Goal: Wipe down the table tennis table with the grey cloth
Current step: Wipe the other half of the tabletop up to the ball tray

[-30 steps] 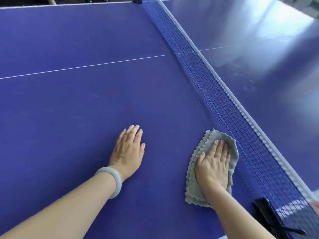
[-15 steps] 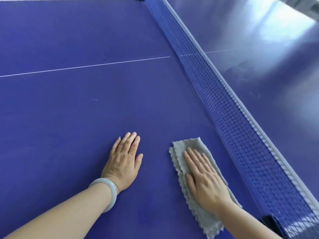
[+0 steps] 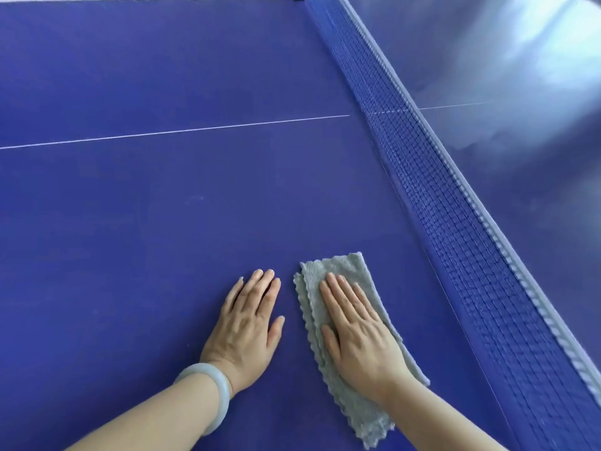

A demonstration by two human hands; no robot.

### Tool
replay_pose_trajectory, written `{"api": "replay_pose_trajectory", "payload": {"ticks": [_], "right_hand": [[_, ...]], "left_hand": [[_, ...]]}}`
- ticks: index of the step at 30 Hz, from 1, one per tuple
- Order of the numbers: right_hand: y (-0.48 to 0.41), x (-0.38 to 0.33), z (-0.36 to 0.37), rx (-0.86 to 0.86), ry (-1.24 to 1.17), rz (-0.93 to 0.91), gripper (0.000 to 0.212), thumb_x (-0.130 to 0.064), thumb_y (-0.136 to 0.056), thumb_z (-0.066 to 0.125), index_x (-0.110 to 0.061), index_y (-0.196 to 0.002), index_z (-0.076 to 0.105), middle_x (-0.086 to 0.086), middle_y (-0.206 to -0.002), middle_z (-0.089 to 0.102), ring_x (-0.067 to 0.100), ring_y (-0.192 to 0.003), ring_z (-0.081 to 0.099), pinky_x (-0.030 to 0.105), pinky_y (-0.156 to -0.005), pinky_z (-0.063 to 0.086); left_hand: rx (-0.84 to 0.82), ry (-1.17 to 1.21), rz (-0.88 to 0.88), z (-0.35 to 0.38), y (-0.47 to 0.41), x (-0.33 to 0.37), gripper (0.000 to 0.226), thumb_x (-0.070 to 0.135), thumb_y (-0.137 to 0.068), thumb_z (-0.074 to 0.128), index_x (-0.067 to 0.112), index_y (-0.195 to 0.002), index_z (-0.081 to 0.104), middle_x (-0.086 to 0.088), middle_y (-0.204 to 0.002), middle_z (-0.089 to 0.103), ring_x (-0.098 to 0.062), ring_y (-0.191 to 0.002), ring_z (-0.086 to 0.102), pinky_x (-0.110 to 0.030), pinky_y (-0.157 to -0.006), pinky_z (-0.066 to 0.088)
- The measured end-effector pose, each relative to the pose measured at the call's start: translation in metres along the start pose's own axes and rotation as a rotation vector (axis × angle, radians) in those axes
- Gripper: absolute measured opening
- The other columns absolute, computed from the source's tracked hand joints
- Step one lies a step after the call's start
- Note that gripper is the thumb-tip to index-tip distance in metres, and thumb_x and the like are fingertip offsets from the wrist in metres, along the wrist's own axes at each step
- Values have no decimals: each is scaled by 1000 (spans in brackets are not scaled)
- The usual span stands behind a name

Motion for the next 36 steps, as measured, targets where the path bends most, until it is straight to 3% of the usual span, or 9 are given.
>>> {"api": "replay_pose_trajectory", "payload": {"ticks": [9,12,15,17,22,24,30,33,36], "right_hand": [[-142,100,-35,45,-51,539,66,-36,-103,19,-11,-158,-6,6,-166,-13,16,-152,-16,33,-123,-12],[-179,57,-24,36,-92,370,64,-34,-103,19,-9,-158,-4,6,-166,-11,15,-151,-17,33,-123,-12],[-134,25,-11,14,-66,-11,61,-37,-105,22,-13,-159,7,2,-166,-1,9,-151,-14,29,-123,-12],[-94,52,-13,47,-56,-74,59,-39,-105,26,-15,-158,18,0,-165,11,9,-152,-2,29,-124,-5],[-123,142,-37,95,-58,526,64,-40,-102,12,-14,-159,-2,4,-167,-3,14,-153,-6,34,-124,-6],[-164,127,-37,92,-101,594,64,-36,-103,13,-12,-158,-9,5,-167,-10,17,-153,-11,36,-124,-9],[-171,91,-27,65,-29,21,56,-32,-107,18,-12,-159,13,0,-166,6,9,-152,-5,28,-124,-8],[-168,96,-30,68,-4,-4,55,-31,-106,21,-11,-158,17,1,-165,11,9,-152,0,30,-124,-5],[-171,92,-29,33,4,32,57,-32,-106,22,-14,-159,12,-2,-166,5,10,-153,-3,34,-125,-1]], "left_hand": [[3,-32,34,-2,-2,0,59,38,-98,33,4,-143,49,-10,-152,44,-26,-141,41,-47,-112,29],[-9,-50,25,-2,-2,1,58,39,-100,31,6,-143,50,-8,-153,42,-24,-142,40,-46,-112,30],[-13,-59,20,-1,-3,-1,61,41,-105,16,7,-144,49,-8,-154,41,-24,-142,39,-45,-113,28],[-13,-48,20,-1,-3,-2,64,42,-105,12,7,-144,49,-8,-154,41,-24,-142,40,-45,-113,28],[-35,-56,11,-2,-3,0,63,41,-105,13,6,-143,50,-8,-153,42,-24,-141,40,-45,-113,27],[-20,-69,15,-3,-3,2,63,40,-105,14,5,-142,50,-8,-151,44,-25,-140,42,-45,-111,29],[55,-72,0,-17,-19,11,66,34,-107,12,4,-121,69,-11,-128,65,-29,-116,64,-44,-103,34],[86,-47,-7,-28,-59,16,55,33,-103,24,7,-124,68,-10,-132,62,-27,-121,61,-44,-107,35],[8,8,-110,-31,-112,15,58,37,-102,23,9,-146,47,-9,-154,41,-27,-143,38,-46,-119,27]]}}
Point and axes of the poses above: each hand's wrist, its own y-axis away from the middle knuckle, its own z-axis out of the palm, x = y × z, the point moved 2 cm from there along -y, towards the middle knuckle
